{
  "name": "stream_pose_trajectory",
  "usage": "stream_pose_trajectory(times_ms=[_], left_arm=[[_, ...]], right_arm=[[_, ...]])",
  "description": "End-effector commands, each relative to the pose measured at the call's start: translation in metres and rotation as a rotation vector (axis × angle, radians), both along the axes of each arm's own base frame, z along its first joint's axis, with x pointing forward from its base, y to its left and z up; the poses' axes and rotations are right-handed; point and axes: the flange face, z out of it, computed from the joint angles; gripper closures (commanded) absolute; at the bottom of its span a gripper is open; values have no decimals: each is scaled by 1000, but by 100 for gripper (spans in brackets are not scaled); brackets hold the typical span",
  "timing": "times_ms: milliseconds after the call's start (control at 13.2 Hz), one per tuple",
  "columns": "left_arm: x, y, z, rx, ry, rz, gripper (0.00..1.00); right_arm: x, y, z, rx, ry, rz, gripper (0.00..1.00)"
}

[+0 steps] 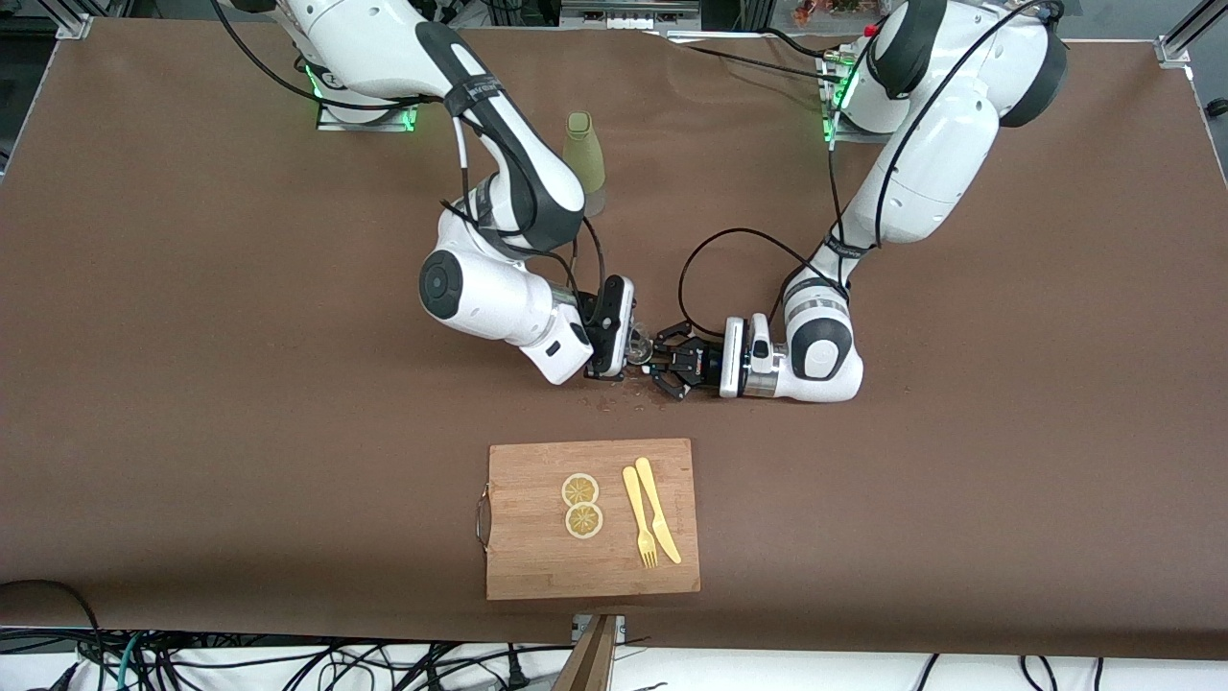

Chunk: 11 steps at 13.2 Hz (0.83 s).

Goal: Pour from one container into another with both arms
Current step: 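Tilt the beaker upright and move both grippers apart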

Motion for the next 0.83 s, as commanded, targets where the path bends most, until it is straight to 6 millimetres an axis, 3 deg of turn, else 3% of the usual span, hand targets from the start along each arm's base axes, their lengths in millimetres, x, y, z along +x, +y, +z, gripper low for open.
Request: stream_pose_trajectory(times_ms=[0, 152, 303, 530, 758], left_arm=[[11, 20, 6, -24, -81, 33, 100], [17, 45, 7, -49, -95, 27, 100], [22, 77, 5, -67, -117, 29, 100], [30, 142, 2, -73, -163, 32, 100], [30, 222, 3, -41, -166, -1, 100]], right_arm=[[7, -23, 17, 48, 7, 37, 100], [19, -46, 17, 91, 21, 68, 100], [34, -86, 20, 150, 40, 119, 100], [59, -170, 11, 232, 55, 198, 100], [71, -247, 1, 333, 45, 277, 100]])
